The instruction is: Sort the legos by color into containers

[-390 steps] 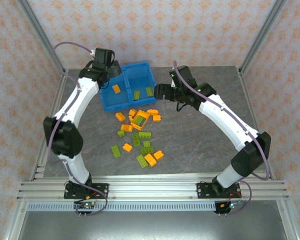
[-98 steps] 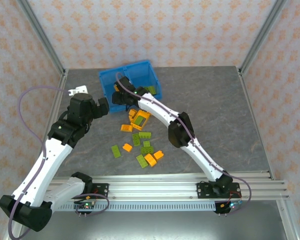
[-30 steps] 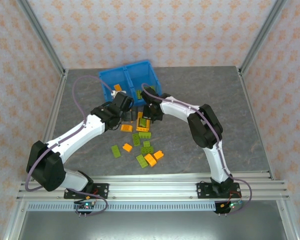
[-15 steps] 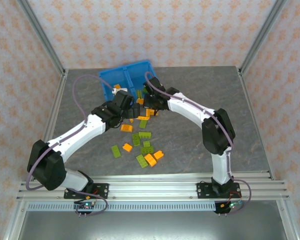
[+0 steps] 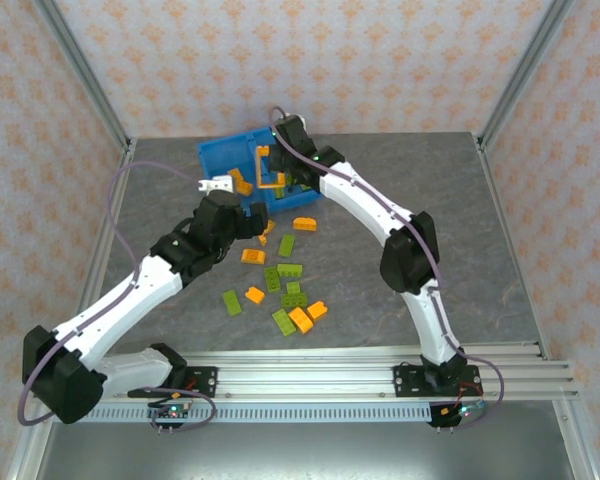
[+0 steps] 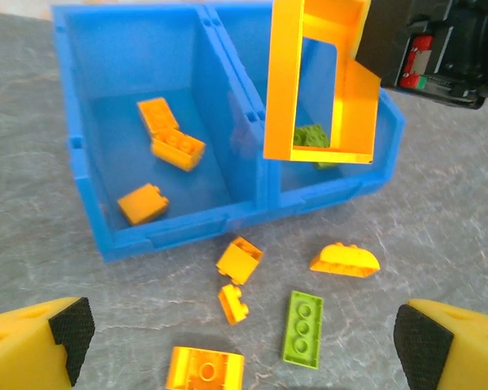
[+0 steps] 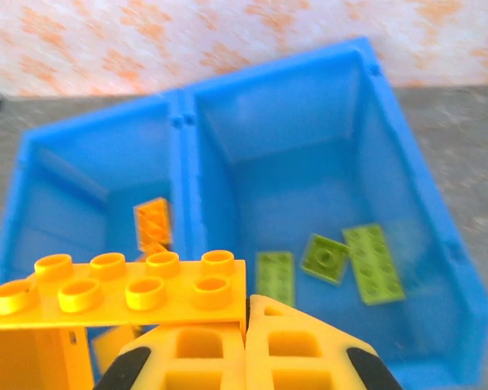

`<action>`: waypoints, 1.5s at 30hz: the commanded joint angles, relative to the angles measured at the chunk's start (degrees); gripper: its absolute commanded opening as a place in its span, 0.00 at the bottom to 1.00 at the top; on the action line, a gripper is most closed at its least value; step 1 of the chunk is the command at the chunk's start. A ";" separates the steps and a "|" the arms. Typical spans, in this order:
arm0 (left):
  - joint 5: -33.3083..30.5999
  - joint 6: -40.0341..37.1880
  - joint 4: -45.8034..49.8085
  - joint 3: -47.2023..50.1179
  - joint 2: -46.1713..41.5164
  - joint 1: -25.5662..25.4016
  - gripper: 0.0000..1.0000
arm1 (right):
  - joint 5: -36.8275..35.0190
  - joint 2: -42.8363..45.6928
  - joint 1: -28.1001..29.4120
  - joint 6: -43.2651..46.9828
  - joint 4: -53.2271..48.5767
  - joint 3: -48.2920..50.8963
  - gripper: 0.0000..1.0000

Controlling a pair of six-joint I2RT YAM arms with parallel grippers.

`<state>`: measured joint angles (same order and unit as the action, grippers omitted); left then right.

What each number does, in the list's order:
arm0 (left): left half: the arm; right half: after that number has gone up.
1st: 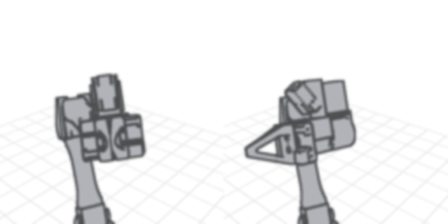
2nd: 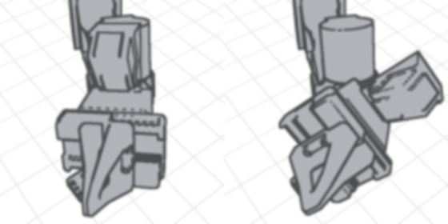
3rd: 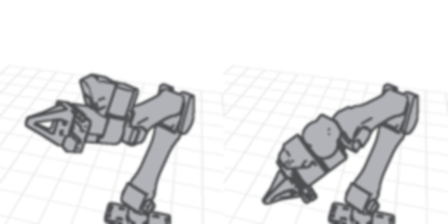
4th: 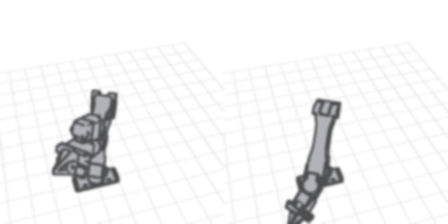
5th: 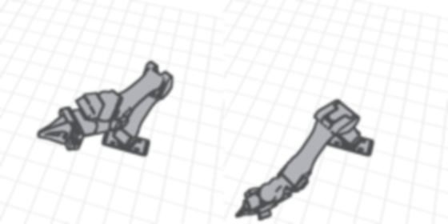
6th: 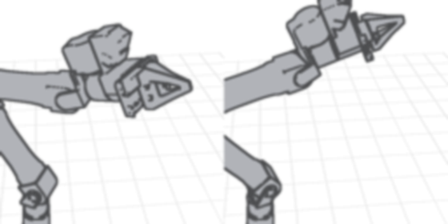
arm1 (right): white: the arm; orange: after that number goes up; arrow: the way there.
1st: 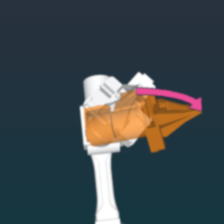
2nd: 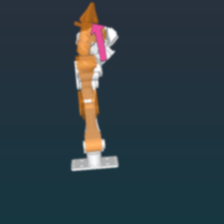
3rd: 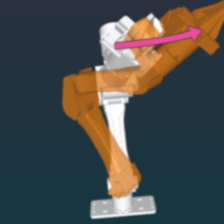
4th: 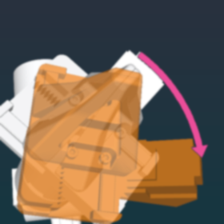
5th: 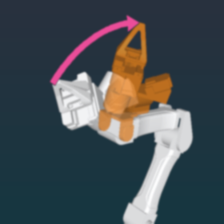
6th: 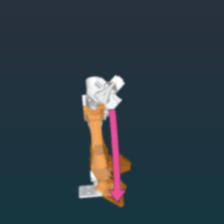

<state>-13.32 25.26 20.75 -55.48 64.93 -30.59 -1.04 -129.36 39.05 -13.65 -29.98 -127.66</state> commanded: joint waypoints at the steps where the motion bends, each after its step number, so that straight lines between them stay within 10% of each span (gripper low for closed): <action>1: -9.75 3.39 3.69 1.73 -5.67 0.35 0.98 | 8.09 -4.17 0.55 -0.75 -0.62 -5.15 0.04; 20: -16.18 3.84 10.87 3.13 -16.51 0.33 0.98 | 0.58 -26.93 5.76 -1.27 6.16 -30.04 0.07; 25: -15.80 4.21 9.58 4.14 -16.61 0.33 0.98 | 2.73 -25.13 5.86 -0.82 5.56 -30.54 0.29; 36: -6.06 1.93 11.82 -2.75 -7.14 0.70 0.97 | 4.55 -8.11 3.54 -0.62 -3.35 -25.52 0.44; 45: 10.97 0.41 15.08 -15.17 13.67 0.83 0.94 | 3.85 23.18 -2.37 5.80 -6.32 13.52 0.57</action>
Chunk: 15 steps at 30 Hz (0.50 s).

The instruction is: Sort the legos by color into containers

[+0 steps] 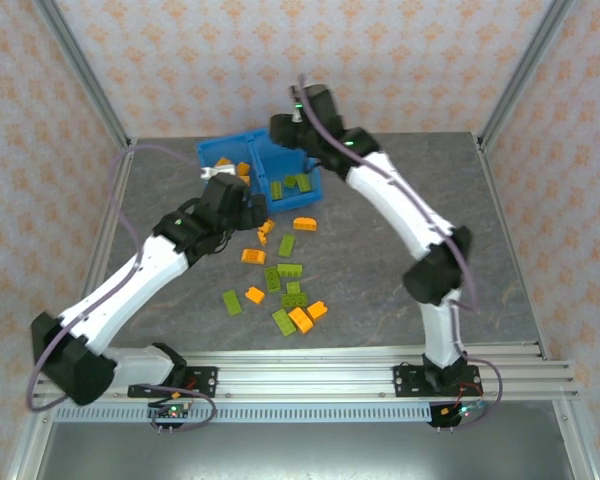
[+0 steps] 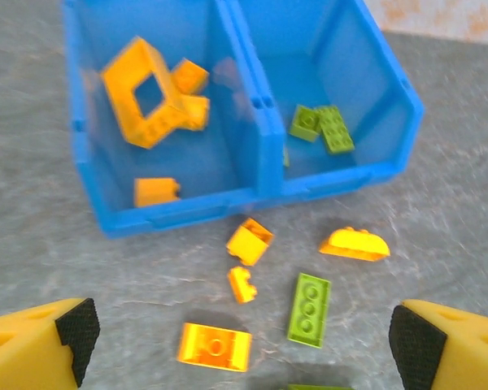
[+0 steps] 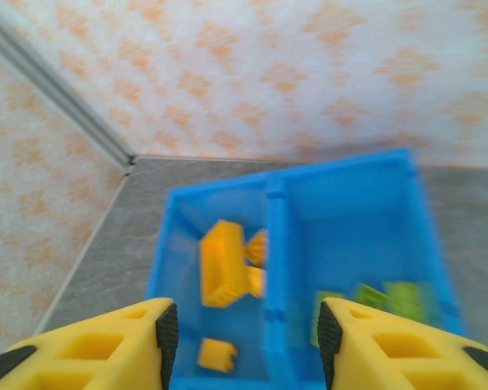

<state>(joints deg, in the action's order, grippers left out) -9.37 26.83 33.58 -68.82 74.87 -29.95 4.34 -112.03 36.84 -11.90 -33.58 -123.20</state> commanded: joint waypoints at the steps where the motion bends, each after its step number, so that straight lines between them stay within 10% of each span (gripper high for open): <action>1: 8.50 -1.10 1.03 -2.09 5.43 0.22 0.93 | -2.94 9.27 -0.39 4.50 -2.86 12.97 0.61; 15: 10.38 -2.73 3.29 -13.35 30.99 -4.81 0.88 | -11.19 31.03 -1.66 -3.85 -7.82 41.98 0.92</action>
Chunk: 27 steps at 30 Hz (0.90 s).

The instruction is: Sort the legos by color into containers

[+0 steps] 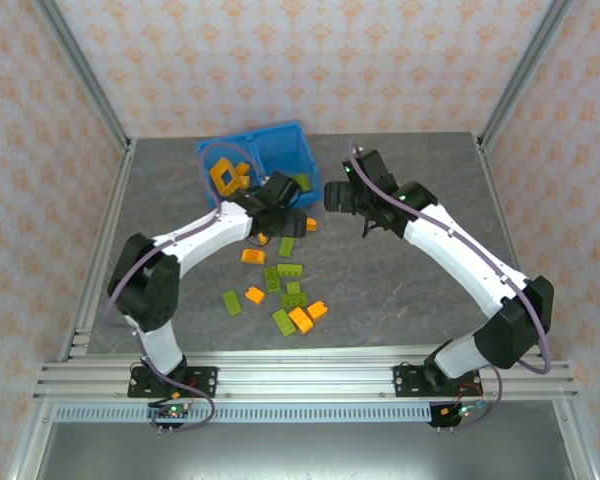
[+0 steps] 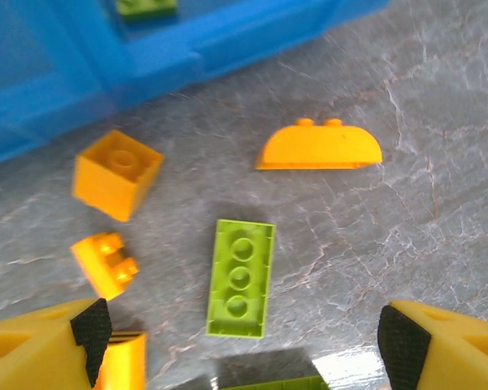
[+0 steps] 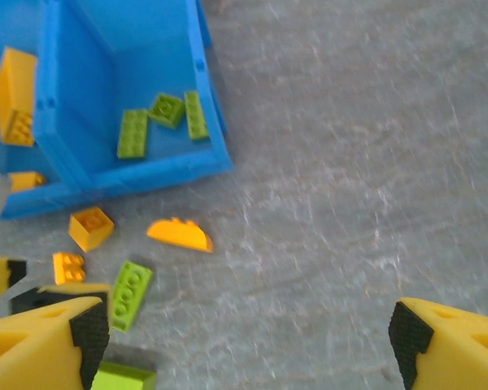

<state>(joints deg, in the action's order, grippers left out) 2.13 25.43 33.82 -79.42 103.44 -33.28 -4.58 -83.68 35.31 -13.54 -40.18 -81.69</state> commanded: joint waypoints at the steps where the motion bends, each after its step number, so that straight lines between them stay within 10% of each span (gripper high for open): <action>1: -2.23 -1.42 3.16 -3.25 3.75 -1.87 0.88 | -2.43 2.78 -0.09 -2.43 -1.67 0.55 0.93; 14: -5.83 -1.43 0.33 -2.49 12.85 -2.14 0.75 | -3.23 3.60 -0.15 -2.30 -2.18 1.10 1.00; 27: -5.14 -0.20 -0.05 -2.06 8.30 -2.13 0.28 | -4.03 3.46 -0.10 -2.69 -2.62 0.19 1.00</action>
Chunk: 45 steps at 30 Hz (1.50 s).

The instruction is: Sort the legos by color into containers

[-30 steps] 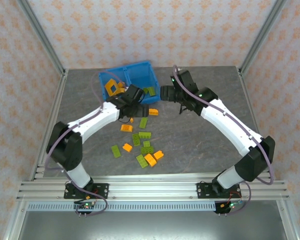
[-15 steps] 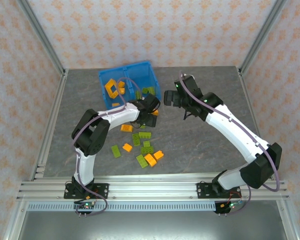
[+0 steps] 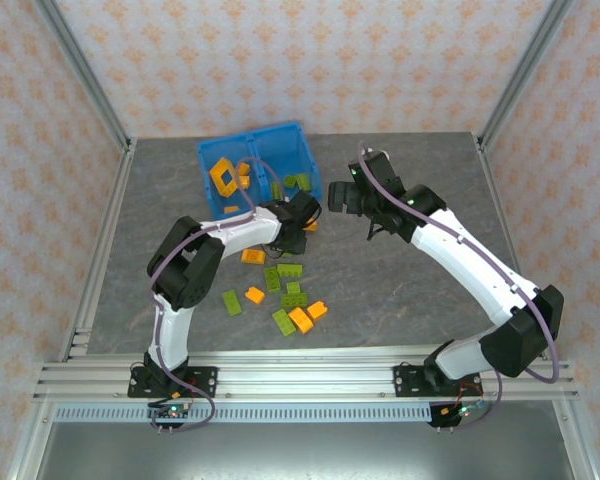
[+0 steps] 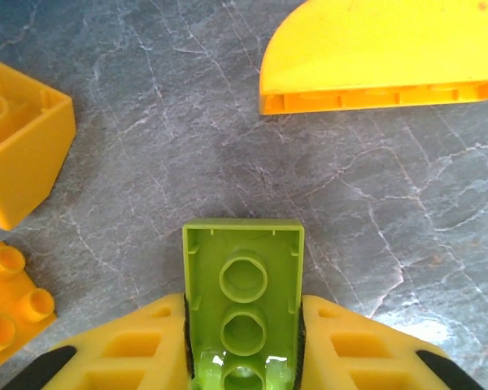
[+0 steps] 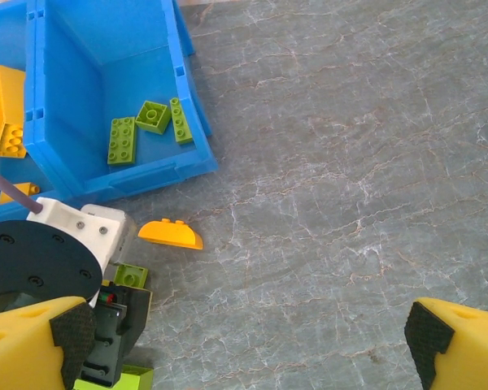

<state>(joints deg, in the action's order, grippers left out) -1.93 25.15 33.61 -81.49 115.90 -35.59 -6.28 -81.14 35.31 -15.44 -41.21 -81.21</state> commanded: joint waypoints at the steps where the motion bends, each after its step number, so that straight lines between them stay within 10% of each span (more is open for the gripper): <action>1: -1.03 -0.08 0.74 -0.95 -5.30 0.17 0.28 | -2.33 0.94 -0.11 -0.78 -1.53 -0.43 1.00; 9: -7.22 -6.92 7.45 -19.28 -6.88 0.22 0.30 | -2.61 1.43 -0.07 -1.33 -1.40 -0.63 1.00; 23: -10.24 -9.37 11.99 -61.50 23.01 7.35 0.32 | -3.63 6.48 -0.15 -3.67 -3.01 1.65 1.00; 33: -4.75 -3.94 11.38 -65.54 28.83 11.47 0.44 | -4.63 9.42 -0.12 -4.85 -3.27 3.51 1.00; 38: -4.04 -4.84 11.01 -66.12 26.36 11.49 0.63 | -4.46 9.05 -0.15 -4.64 -2.62 4.20 1.00; 45: -0.83 -5.25 11.43 -64.27 15.33 11.56 0.66 | -0.03 5.61 -0.15 -3.11 0.12 6.49 1.00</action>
<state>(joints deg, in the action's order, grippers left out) -4.60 20.03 44.62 -145.36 141.45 -23.92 -8.45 -73.58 35.31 -19.42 -42.61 -75.92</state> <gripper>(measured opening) 0.663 0.999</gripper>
